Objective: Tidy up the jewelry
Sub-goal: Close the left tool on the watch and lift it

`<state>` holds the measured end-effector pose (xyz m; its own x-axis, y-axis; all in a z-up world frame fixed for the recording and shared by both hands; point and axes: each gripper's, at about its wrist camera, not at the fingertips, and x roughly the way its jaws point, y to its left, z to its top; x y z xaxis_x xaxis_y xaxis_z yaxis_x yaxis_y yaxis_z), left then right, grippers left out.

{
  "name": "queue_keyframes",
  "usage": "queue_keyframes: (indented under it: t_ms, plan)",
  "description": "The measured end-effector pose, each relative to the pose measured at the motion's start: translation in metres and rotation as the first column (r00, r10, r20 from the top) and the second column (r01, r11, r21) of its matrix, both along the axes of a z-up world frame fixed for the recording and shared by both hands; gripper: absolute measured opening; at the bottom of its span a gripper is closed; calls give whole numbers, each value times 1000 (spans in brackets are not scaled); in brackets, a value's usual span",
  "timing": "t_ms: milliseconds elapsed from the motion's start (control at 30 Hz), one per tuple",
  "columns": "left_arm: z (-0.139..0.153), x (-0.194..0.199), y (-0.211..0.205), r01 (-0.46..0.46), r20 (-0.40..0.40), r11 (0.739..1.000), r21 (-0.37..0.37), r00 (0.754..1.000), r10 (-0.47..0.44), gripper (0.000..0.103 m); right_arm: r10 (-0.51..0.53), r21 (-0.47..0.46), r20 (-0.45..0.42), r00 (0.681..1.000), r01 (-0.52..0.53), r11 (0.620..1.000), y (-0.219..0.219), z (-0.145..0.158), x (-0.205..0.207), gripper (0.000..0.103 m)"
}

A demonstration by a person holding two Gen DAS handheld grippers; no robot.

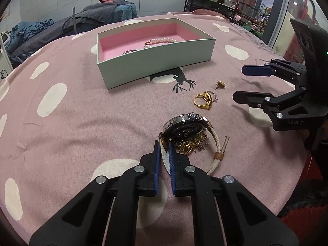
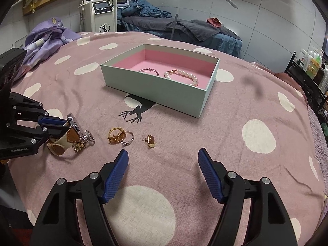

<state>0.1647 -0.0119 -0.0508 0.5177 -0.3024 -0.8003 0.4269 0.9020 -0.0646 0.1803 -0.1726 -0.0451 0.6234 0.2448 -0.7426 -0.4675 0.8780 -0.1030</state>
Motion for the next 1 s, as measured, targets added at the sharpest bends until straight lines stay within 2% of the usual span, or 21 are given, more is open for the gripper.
queue_keyframes:
  t_ms: [67, 133, 267, 367, 433, 533, 700, 800, 1000]
  plan:
    - [-2, 1, -4, 20, 7, 1000, 23, 1000, -20, 8, 0, 4, 4, 1000, 0, 1000, 1, 1, 0, 69]
    - [-2, 5, -3, 22, 6, 1000, 11, 1000, -22, 8, 0, 2, 2, 1000, 0, 1000, 1, 1, 0, 68]
    - [-1, 4, -1, -4, 30, 1000, -17, 1000, 4, 6, 6, 1, -12, 1000, -6, 1000, 2, -1, 1, 56]
    - [3, 1, 7, -34, 46, 995, -94, 998, 38, 4, 1, 10, -18, 1000, -1, 1000, 0, -1, 2, 55]
    - [6, -2, 12, -39, 46, 992, -120, 998, 45, 4, 5, 12, -29, 1000, -5, 1000, 0, -2, 4, 55]
    - [9, -4, 19, -60, 47, 988, -144, 997, 67, 4, 21, 3, -43, 999, -21, 1000, 3, -6, 7, 51]
    - [12, -3, 39, -99, 20, 964, -247, 994, 107, 4, 37, -8, -61, 997, -38, 999, 9, -9, 13, 45]
    - [16, -3, 43, -114, 30, 964, -242, 992, 125, 4, 43, -10, -72, 996, -44, 999, 12, -10, 20, 40]
    - [20, 0, 43, -116, 43, 964, -238, 991, 130, 4, 68, -3, -88, 994, -68, 998, 21, -12, 28, 19]
